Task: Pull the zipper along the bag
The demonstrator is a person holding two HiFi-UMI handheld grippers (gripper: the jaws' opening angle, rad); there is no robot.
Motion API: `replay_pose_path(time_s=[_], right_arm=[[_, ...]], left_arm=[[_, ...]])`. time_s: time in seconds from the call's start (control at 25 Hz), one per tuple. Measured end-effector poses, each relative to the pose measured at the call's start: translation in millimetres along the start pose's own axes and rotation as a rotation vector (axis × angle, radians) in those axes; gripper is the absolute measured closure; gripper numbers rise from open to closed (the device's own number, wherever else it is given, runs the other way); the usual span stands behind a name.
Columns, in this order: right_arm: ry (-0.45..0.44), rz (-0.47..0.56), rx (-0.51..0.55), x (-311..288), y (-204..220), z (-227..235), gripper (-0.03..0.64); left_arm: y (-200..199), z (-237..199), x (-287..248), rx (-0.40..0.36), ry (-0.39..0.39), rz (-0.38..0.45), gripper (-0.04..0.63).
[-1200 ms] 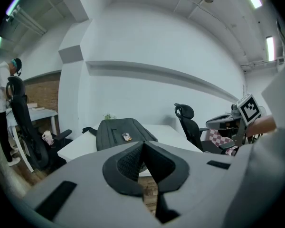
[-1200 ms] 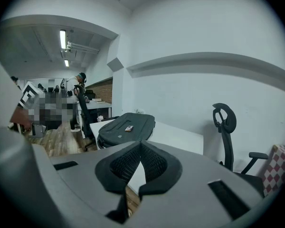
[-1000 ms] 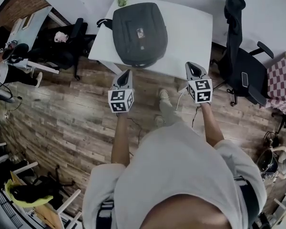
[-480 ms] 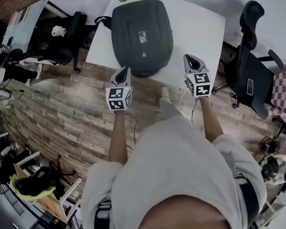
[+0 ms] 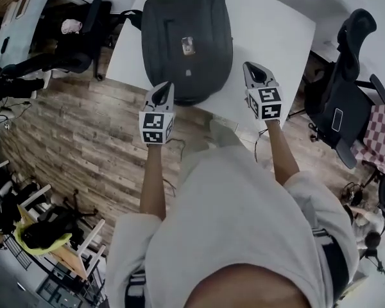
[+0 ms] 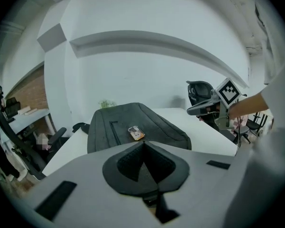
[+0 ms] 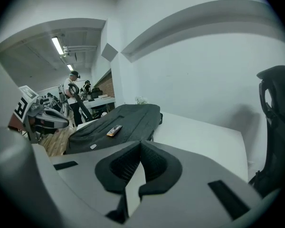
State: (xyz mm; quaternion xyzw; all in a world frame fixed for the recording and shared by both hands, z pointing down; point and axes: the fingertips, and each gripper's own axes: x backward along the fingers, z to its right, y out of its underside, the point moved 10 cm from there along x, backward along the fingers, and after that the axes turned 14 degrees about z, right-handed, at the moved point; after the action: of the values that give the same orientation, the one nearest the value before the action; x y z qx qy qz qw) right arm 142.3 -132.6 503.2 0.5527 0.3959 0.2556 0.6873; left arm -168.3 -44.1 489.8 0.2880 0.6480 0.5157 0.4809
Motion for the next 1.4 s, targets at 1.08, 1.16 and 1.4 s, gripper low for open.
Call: replay_pose_path(time_s=[1.08, 1.16, 1.4], right_arm=[[-0.016, -0.163, 0.132, -48.3, 37.8, 11.6, 0.603], [-0.028, -0.183, 0.143, -53.9, 42.8, 11.8, 0.570], [-0.069, -0.238, 0.193, -77.5, 55.6, 18.6, 0.444]], left_arm=[[48.4, 35.5, -25.7, -0.408, 0.497, -0.153, 0.538], [48.5, 31.2, -25.9, -0.411, 0.487, -0.144, 0.507], [47.8, 27.6, -27.9, -0.426, 0.542, -0.180, 0.339]])
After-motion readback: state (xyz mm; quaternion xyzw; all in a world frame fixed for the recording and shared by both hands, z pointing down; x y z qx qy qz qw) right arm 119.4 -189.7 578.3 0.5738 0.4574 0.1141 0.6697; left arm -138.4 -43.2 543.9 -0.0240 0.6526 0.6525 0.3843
